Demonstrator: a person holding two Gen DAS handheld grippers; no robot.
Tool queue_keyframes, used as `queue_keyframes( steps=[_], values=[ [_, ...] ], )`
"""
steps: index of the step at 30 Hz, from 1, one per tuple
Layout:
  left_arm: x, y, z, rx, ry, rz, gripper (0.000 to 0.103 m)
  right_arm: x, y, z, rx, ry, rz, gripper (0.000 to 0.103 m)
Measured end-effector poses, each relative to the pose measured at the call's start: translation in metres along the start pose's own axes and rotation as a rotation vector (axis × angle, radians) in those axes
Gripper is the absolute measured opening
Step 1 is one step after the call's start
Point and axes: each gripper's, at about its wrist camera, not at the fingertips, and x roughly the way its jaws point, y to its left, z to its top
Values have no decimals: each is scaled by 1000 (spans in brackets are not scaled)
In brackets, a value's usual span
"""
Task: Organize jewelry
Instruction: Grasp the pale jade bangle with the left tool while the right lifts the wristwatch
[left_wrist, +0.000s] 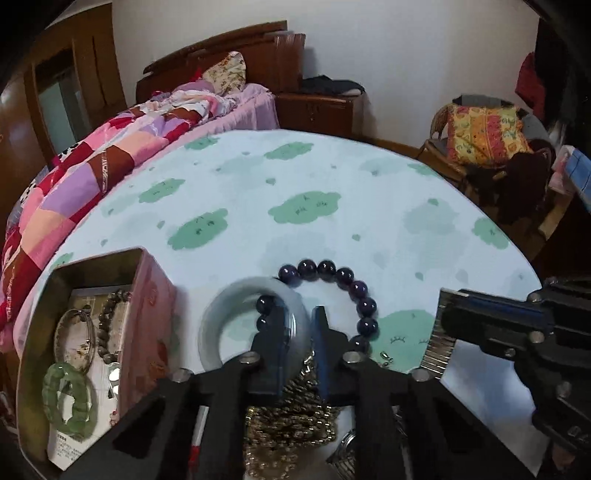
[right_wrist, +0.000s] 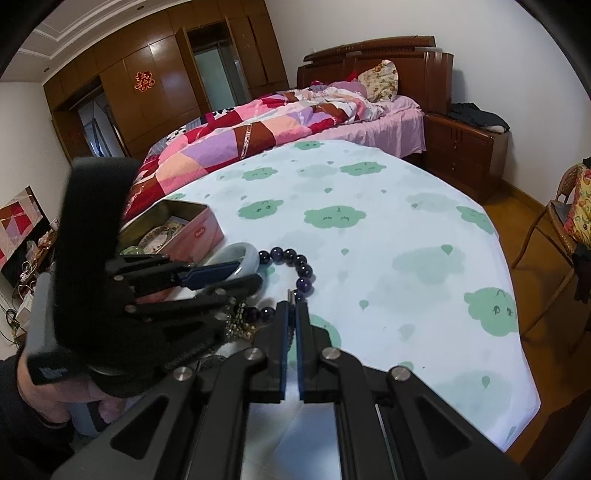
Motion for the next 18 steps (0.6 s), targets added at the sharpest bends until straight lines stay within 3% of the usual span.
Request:
queue_keyframes(
  steps=[18],
  values=[
    [-95,28,6,-104,-224,-78,12,-29,29,21,-64,-86,41,5]
  ],
)
